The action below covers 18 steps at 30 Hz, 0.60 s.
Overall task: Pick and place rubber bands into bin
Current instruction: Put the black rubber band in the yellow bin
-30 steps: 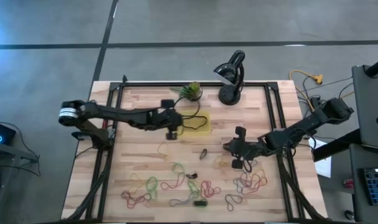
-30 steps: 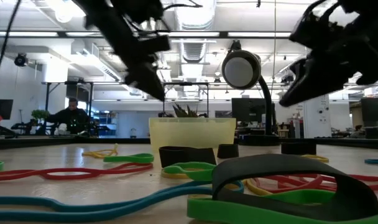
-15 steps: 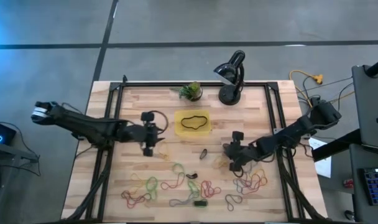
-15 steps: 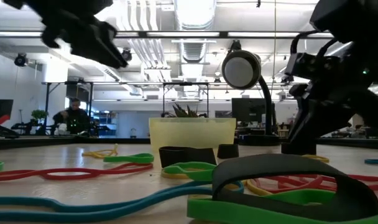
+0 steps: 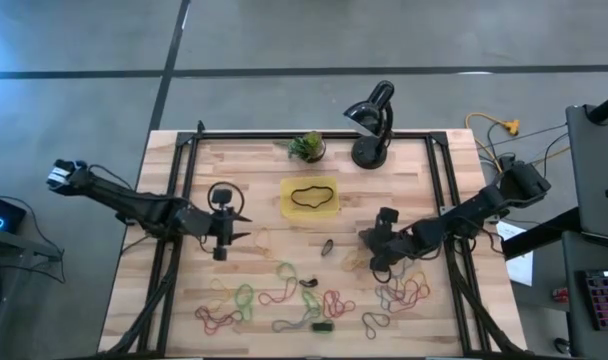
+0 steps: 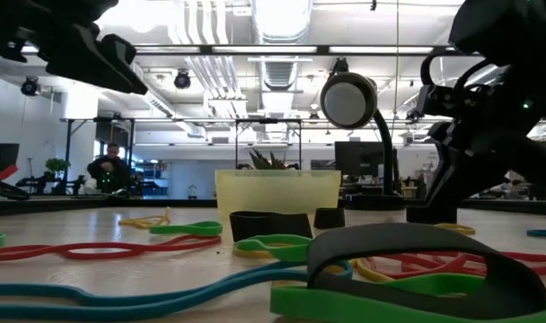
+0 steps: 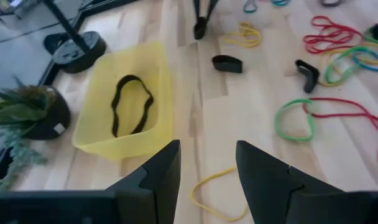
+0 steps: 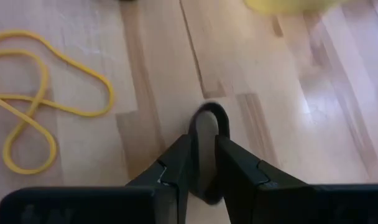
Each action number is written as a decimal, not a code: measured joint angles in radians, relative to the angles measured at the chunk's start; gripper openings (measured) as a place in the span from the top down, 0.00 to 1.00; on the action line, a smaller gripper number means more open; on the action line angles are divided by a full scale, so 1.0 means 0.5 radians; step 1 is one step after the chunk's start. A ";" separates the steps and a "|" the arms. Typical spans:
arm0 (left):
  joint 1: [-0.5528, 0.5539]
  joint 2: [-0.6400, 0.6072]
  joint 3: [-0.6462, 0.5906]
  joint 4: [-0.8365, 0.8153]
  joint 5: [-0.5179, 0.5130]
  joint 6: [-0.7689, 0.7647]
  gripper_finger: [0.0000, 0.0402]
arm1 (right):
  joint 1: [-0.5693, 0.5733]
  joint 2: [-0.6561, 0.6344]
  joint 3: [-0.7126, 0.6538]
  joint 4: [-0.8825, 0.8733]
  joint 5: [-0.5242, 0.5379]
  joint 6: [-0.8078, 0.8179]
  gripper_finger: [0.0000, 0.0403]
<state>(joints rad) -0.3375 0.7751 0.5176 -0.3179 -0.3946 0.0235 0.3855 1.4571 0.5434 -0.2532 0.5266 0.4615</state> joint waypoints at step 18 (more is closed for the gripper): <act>-0.062 0.032 -0.061 0.007 0.002 -0.103 0.65 | -0.023 0.001 -0.005 0.004 -0.112 0.042 0.86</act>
<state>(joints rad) -0.3687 0.7910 0.4872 -0.3145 -0.3935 -0.0279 0.3738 1.4578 0.5411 -0.2512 0.4705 0.4824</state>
